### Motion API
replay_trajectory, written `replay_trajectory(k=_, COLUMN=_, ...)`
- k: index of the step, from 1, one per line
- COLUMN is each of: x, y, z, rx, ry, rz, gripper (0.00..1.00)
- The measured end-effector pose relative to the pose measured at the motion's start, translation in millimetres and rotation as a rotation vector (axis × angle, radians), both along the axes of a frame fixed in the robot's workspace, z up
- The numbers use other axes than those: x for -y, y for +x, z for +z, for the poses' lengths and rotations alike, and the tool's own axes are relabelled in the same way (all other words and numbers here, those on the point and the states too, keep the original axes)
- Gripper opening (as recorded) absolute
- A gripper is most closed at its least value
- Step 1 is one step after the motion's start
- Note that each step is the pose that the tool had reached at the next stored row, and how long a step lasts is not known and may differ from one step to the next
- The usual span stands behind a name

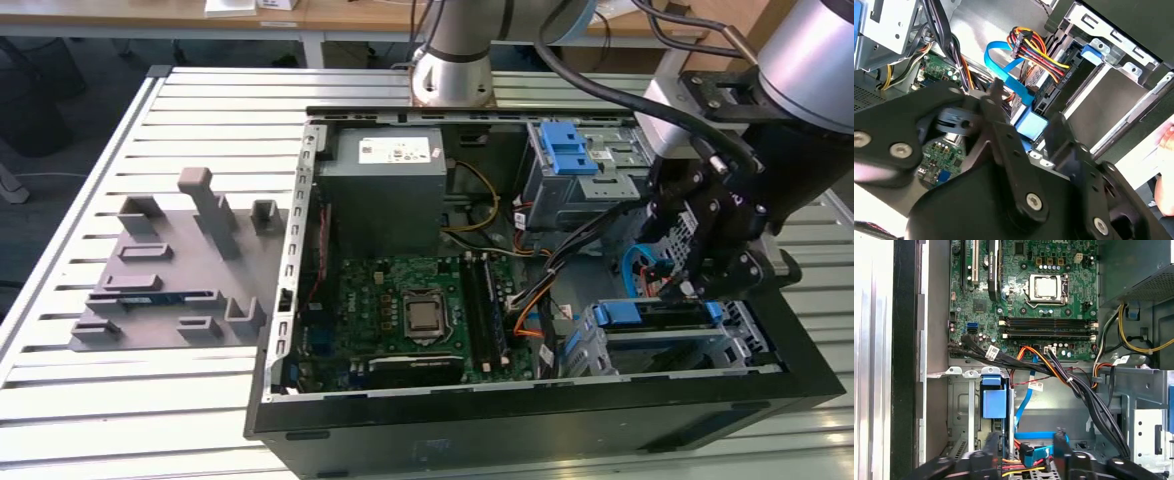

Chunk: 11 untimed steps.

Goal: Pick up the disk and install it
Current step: 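Insert the second disk wire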

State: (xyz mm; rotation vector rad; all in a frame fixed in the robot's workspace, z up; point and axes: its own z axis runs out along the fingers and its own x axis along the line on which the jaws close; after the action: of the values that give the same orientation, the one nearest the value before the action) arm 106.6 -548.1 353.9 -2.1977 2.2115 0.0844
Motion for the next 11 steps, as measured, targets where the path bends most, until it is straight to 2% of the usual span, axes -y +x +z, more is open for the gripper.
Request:
replay_trajectory(k=3, x=0.0, y=0.0, z=0.2, rx=0.0000, ry=-0.0001, rz=0.000, gripper=0.64)
replay_trajectory(k=4, x=0.0, y=0.0, z=0.2, rx=0.0000, ry=-0.0001, rz=0.000, gripper=0.70)
replay_trajectory(k=7, x=0.0, y=0.0, z=0.2, rx=0.0000, ry=0.0000, rz=0.000, gripper=0.70)
replay_trajectory(k=9, x=0.0, y=0.0, z=0.2, rx=0.0000, ry=0.0000, rz=0.000, gripper=0.69)
replay_trajectory(k=11, x=0.0, y=0.0, z=0.2, rx=0.0000, ry=0.0000, rz=0.000, gripper=0.56)
